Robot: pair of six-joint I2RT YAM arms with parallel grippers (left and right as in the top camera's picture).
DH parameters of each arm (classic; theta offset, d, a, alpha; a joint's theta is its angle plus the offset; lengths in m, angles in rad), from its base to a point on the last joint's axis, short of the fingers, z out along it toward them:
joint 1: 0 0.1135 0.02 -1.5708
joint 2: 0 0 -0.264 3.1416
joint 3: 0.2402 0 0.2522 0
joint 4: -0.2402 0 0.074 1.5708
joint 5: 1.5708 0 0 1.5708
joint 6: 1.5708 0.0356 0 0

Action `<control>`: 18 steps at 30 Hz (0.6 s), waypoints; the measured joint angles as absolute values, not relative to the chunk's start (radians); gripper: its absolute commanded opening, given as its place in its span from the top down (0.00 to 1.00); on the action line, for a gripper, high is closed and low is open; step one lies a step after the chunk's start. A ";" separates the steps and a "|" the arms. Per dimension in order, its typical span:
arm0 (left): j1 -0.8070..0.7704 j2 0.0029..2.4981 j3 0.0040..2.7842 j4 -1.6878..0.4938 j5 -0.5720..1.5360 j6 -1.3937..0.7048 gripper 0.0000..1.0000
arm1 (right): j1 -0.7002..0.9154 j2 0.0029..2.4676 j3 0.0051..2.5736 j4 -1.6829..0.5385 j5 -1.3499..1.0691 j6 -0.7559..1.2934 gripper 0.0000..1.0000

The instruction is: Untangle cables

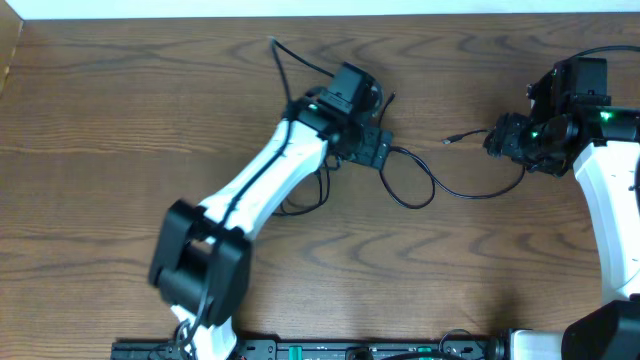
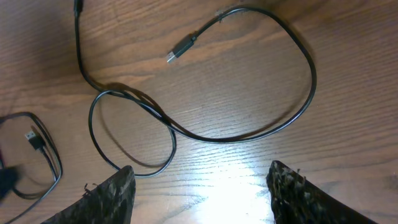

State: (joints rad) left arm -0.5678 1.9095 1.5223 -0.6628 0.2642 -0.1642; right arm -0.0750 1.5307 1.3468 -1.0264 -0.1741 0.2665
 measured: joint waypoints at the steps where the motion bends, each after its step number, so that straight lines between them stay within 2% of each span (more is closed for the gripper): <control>1: -0.574 1.934 1.522 -0.653 0.264 -0.164 0.12 | -0.075 1.530 1.347 -1.027 -0.174 0.266 0.36; 9: -0.641 2.075 1.522 -0.587 0.265 -0.164 0.13 | -0.075 1.530 1.347 -1.026 -0.174 0.266 0.36; 12: -0.662 2.094 1.522 -0.571 0.265 -0.164 0.18 | -0.075 1.531 1.347 -1.027 -0.174 0.266 0.36; 15: -0.679 2.117 1.522 -0.558 0.265 -0.168 0.31 | -0.075 1.531 1.347 -1.027 -0.174 0.266 0.36; 17: -0.690 2.133 1.522 -0.556 0.265 -0.173 0.44 | -0.075 1.530 1.347 -1.027 -0.174 0.266 0.36; 18: -0.692 2.136 1.522 -0.556 0.265 -0.173 0.54 | -0.075 1.530 1.347 -1.026 -0.174 0.266 0.36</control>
